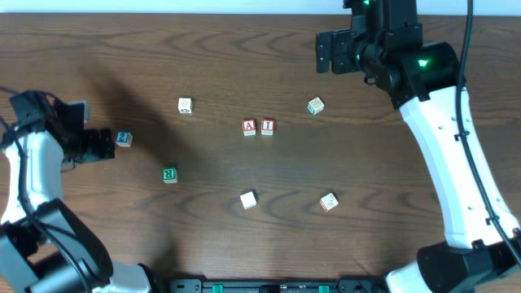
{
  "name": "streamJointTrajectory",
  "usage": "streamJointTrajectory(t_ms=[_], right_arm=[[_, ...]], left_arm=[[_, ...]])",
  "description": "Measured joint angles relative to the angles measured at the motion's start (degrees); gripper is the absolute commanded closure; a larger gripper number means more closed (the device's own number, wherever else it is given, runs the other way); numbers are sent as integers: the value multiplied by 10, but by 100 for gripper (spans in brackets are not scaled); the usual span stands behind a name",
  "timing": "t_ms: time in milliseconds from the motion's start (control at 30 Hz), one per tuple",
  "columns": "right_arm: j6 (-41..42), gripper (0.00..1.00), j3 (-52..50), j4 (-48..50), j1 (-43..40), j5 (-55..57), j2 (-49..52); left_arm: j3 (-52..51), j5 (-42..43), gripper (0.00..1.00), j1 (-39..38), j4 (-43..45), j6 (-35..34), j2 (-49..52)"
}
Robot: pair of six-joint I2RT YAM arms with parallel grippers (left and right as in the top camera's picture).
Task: Spell out Ai2
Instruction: 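Move the left gripper over the blue '2' block, then lower the left gripper and grasp the blue '2' block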
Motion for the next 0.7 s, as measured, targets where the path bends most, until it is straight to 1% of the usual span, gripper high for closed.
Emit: streamJointTrajectory(t_ms=[133,267,400,500,700], right_arm=[[0,1,0,5,0,0,0],[0,1,0,5,0,0,0],[0,1,0,4,0,0,0],[0,1,0,3,0,0,0],[0,1,0,-2,0,0,0]], left_arm=[[49,0,5,-37,-5,47,28],[68,-12,5,-68,-5,85,46],[68,-18,5,-83,-9,100,65],[68,-18,5,-85,6,108,67],[68,-9,5,-85,19,109,67]])
